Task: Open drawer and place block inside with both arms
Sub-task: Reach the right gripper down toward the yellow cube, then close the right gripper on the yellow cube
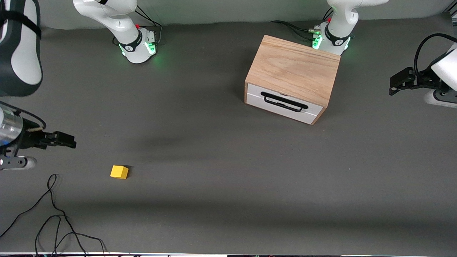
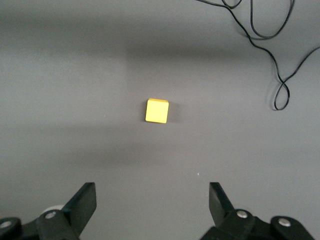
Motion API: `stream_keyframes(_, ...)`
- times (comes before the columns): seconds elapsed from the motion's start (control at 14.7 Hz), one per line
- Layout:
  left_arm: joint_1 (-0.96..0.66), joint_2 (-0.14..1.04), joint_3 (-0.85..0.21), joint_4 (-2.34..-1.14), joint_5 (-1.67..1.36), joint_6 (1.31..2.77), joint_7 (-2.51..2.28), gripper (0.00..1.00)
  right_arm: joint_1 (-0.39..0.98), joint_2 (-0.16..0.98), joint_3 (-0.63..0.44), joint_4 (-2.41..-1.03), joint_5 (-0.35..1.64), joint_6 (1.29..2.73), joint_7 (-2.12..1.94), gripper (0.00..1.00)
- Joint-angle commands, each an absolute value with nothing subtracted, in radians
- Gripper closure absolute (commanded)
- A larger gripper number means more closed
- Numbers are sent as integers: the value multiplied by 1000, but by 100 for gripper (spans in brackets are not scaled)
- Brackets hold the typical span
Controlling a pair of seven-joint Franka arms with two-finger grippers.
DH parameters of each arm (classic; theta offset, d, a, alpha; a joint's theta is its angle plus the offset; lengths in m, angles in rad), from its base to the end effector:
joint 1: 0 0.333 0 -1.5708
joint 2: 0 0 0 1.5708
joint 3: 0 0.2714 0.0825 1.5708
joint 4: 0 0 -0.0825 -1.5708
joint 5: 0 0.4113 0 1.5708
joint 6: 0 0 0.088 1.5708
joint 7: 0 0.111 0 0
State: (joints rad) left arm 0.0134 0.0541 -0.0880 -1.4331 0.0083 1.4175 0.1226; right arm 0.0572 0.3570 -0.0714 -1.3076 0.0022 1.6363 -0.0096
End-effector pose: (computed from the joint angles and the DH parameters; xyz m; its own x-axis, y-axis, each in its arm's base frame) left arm 0.5786 -0.0409 0.5994 0.9784 -0.1947 -0.0693 -0.1948 -0.9808 0.0050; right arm 0.6741 -0.0024 0.4891 0.9996 -0.0009 -0.0277 -0.0003 -0.9997 0.0225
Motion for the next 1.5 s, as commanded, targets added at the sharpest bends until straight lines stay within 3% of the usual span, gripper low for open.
stream_keyframes(0.0,15,41,-89,-1443,21,1407,130,0,60,402,-75,-1270,38,1675,-6,0)
stream_keyframes(0.27,17,41,-87,-1443,20,1408,130,0,63,433,-75,-1388,61,1813,-5,0)
stream_keyframes(0.75,17,41,-86,-1443,20,1408,132,0,61,457,-77,-1727,114,2239,-6,0)
stream_keyframes(1.16,17,41,-84,-1443,20,1407,132,0,58,540,-77,-1819,118,2449,-5,0)
stream_keyframes(1.43,17,41,-84,-1443,20,1408,132,0,58,597,-77,-1821,138,2517,-5,0)
